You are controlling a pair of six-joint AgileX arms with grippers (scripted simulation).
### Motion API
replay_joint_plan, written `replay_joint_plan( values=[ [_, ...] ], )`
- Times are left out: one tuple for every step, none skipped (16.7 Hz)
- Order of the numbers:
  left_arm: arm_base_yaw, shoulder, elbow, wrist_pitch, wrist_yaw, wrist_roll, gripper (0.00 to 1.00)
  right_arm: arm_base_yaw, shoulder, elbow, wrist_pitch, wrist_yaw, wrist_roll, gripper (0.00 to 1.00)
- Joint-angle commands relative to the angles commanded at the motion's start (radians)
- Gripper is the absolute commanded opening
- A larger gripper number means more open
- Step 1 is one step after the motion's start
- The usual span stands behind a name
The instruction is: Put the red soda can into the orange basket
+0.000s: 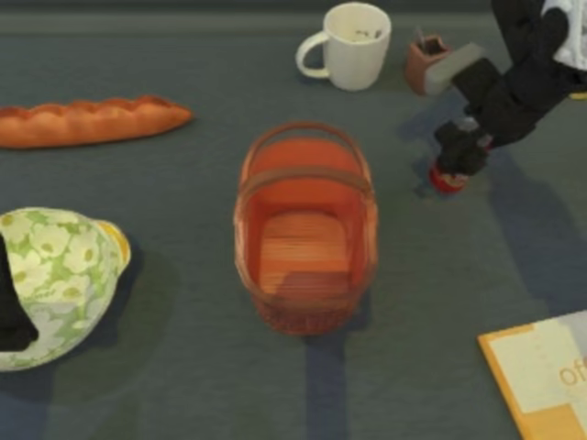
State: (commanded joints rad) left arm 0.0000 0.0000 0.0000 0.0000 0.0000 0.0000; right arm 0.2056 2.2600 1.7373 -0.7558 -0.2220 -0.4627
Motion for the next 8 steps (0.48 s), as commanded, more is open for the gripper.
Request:
replay_joint_plan(
  values=[
    [0.0, 0.0, 0.0, 0.0, 0.0, 0.0, 1.0, 0.007, -0.006, -0.02, 0.082, -0.05, 0.027, 0.0],
    [0.0, 0.0, 0.0, 0.0, 0.0, 0.0, 1.0, 0.015, -0.012, -0.041, 0.171, -0.102, 0.055, 0.0],
    [0.0, 0.0, 0.0, 0.0, 0.0, 0.0, 1.0, 0.023, -0.02, -0.064, 0.266, -0.157, 0.085, 0.0],
    [0.0, 0.0, 0.0, 0.0, 0.0, 0.0, 1.0, 0.031, -0.028, -0.089, 0.366, -0.214, 0.116, 0.0],
    [0.0, 0.0, 0.0, 0.0, 0.0, 0.0, 1.0, 0.039, -0.037, -0.116, 0.469, -0.272, 0.148, 0.0],
    [0.0, 0.0, 0.0, 0.0, 0.0, 0.0, 1.0, 0.048, -0.048, -0.144, 0.575, -0.331, 0.181, 0.0],
    [0.0, 0.0, 0.0, 0.0, 0.0, 0.0, 1.0, 0.056, -0.06, -0.174, 0.681, -0.39, 0.214, 0.0],
    [0.0, 0.0, 0.0, 0.0, 0.0, 0.0, 1.0, 0.065, -0.073, -0.204, 0.786, -0.448, 0.248, 0.0]
  ],
)
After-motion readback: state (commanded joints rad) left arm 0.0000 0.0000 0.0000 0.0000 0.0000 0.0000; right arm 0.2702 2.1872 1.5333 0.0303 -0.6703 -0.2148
